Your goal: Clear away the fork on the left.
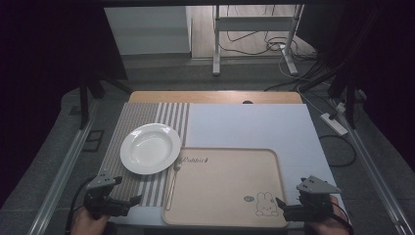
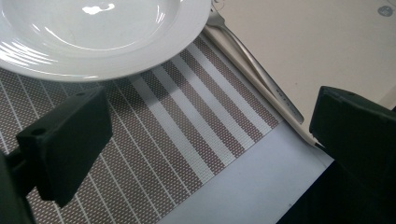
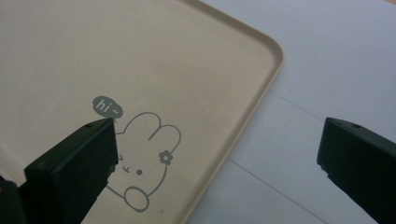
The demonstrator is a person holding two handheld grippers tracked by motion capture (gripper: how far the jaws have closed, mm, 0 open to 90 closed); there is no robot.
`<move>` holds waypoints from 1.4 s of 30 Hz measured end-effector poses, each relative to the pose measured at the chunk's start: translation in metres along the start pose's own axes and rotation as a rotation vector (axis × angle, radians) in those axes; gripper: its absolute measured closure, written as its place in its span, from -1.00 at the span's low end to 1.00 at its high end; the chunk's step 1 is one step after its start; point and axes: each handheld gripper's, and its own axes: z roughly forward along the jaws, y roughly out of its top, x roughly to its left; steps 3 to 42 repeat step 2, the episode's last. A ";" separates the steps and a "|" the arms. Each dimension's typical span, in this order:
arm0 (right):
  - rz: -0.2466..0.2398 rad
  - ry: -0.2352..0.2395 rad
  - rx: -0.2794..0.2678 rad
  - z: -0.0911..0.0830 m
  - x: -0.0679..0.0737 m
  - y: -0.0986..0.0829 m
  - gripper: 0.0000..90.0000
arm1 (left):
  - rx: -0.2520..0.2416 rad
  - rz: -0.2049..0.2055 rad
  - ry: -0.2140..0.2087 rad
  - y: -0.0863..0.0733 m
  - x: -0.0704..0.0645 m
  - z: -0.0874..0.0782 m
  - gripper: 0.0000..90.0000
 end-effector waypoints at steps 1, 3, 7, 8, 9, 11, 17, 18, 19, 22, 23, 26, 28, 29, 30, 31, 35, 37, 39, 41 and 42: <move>-0.003 -0.002 0.002 0.000 0.000 0.000 -1.00 | 0.003 -0.001 -0.001 0.000 0.000 0.000 -0.99; -0.003 -0.002 0.002 0.000 0.000 0.000 -1.00 | 0.003 -0.001 -0.001 0.000 0.000 0.000 -0.99; -0.003 -0.002 0.002 0.000 0.000 0.000 -1.00 | 0.003 -0.001 -0.001 0.000 0.000 0.000 -0.99; -0.003 -0.002 0.002 0.000 0.000 0.000 -1.00 | 0.003 -0.001 -0.001 0.000 0.000 0.000 -0.99; -0.003 -0.002 0.002 0.000 0.000 0.000 -1.00 | 0.003 -0.001 -0.001 0.000 0.000 0.000 -0.99; -0.003 -0.002 0.002 0.000 0.000 0.000 -1.00 | 0.003 -0.001 -0.001 0.000 0.000 0.000 -0.99; -0.003 -0.002 0.002 0.000 0.000 0.000 -1.00 | 0.003 -0.001 -0.001 0.000 0.000 0.000 -0.99; -0.003 -0.002 0.002 0.000 0.000 0.000 -1.00 | 0.003 -0.001 -0.001 0.000 0.000 0.000 -0.99; -0.003 -0.002 0.002 0.000 0.000 0.000 -1.00 | 0.003 -0.001 -0.001 0.000 0.000 0.000 -0.99; -0.003 -0.002 0.002 0.000 0.000 0.000 -1.00 | 0.003 -0.001 -0.001 0.000 0.000 0.000 -0.99; -0.003 -0.002 0.002 0.000 0.000 0.000 -1.00 | 0.003 -0.001 -0.001 0.000 0.000 0.000 -0.99; -0.003 -0.002 0.002 0.000 0.000 0.000 -1.00 | 0.003 -0.001 -0.001 0.000 0.000 0.000 -0.99; -0.003 -0.002 0.002 0.000 0.000 0.000 -1.00 | 0.003 -0.001 -0.001 0.000 0.000 0.000 -0.99; -0.003 -0.002 0.002 0.000 0.000 0.000 -1.00 | 0.003 -0.001 -0.001 0.000 0.000 0.000 -0.99; -0.003 -0.002 0.002 0.000 0.000 0.000 -1.00 | 0.003 -0.001 -0.001 0.000 0.000 0.000 -0.99; -0.003 -0.002 0.002 0.000 0.000 0.000 -1.00 | 0.003 -0.001 -0.001 0.000 0.000 0.000 -0.99; -0.003 -0.002 0.002 0.000 0.000 0.000 -1.00 | 0.003 -0.001 -0.001 0.000 0.000 0.000 -0.99; -0.003 -0.002 0.002 0.000 0.000 0.000 -1.00 | 0.003 -0.001 -0.001 0.000 0.000 0.000 -0.99; -0.003 -0.002 0.002 0.000 0.000 0.000 -1.00 | 0.003 -0.001 -0.001 0.000 0.000 0.000 -0.99; -0.003 -0.002 0.002 0.000 0.000 0.000 -1.00 | 0.003 -0.001 -0.001 0.000 0.000 0.000 -0.99; -0.003 -0.002 0.002 0.000 0.000 0.000 -1.00 | 0.003 -0.001 -0.001 0.000 0.000 0.000 -0.99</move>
